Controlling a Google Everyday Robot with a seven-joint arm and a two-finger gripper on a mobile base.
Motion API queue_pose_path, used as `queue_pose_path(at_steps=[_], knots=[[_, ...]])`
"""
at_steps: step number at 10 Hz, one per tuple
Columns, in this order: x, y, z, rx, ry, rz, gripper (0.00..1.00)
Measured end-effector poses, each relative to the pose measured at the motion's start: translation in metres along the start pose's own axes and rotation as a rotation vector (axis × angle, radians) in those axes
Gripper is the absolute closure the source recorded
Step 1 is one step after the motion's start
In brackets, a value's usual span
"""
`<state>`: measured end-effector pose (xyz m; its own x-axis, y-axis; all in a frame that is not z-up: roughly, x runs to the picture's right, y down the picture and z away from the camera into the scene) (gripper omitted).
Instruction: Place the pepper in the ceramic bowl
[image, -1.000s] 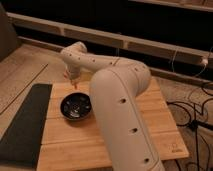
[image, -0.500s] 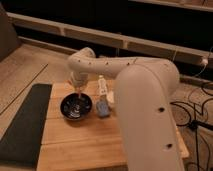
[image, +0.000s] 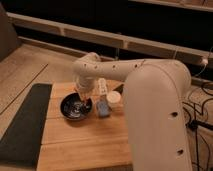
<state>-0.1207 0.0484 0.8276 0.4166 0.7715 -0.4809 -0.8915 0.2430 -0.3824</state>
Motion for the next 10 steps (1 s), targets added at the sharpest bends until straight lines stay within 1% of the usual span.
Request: queue_pose_path(at_steps=[1,2,4,7,8,9,10], knots=[[-0.001,0.000,0.002,0.003,0.005,-0.004,0.82],[-0.004,0.008,0.008,0.002,0.016,-0.025,0.82],[-0.006,0.035,0.025,-0.005,0.050,-0.086,0.82],[-0.003,0.050,0.045,-0.010,0.089,-0.120,0.82],[-0.003,0.051,0.051,-0.007,0.098,-0.121,0.78],[-0.001,0.047,0.056,0.000,0.110,-0.118,0.70],[0.001,0.044,0.061,0.002,0.125,-0.109,0.60]])
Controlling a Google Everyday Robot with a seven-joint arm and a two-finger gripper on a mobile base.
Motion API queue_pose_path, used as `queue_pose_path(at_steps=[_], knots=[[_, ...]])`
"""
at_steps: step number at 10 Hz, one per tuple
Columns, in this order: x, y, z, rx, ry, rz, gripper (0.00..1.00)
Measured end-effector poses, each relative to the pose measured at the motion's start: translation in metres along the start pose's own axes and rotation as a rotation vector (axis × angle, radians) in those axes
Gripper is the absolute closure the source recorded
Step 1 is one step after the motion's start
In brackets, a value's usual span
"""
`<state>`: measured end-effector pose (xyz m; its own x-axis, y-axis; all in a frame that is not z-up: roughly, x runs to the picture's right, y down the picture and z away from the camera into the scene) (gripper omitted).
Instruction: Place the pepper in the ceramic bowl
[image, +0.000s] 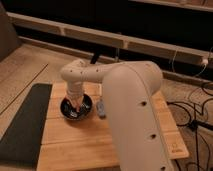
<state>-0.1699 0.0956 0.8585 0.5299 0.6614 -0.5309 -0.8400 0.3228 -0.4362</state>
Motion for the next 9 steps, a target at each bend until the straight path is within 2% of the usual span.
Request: queue_pose_path(at_steps=[1,3,4,9], knots=[[-0.0004,-0.0003,0.0031,-0.003,0.005,0.004,0.52],[-0.0029,0.0022,0.0077,-0.011,0.011,0.003,0.28],[-0.0034,0.0023,0.0083,-0.012,0.011,0.002,0.22],[-0.0043,-0.0003,0.0085,-0.027,0.004,0.006,0.20]])
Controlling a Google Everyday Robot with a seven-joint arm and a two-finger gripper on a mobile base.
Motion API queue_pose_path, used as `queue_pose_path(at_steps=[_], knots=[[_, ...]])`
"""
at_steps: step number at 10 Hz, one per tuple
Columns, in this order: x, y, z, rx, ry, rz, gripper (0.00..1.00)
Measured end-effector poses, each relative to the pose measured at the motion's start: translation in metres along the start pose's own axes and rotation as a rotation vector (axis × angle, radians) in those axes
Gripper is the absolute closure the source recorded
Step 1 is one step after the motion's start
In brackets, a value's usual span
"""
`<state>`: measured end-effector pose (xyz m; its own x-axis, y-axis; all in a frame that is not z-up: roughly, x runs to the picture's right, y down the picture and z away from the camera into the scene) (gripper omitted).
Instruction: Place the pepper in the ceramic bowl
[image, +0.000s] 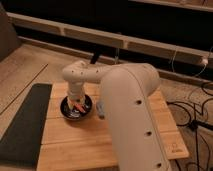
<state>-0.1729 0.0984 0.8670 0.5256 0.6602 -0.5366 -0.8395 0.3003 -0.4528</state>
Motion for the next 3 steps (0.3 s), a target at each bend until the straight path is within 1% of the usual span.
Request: queue_pose_path(at_steps=[2,3], knots=[[-0.0011,0.0032,-0.0049,-0.009,-0.009,-0.015,0.20],[-0.0040,0.0084,-0.0109,-0.017,-0.022,-0.026,0.20]])
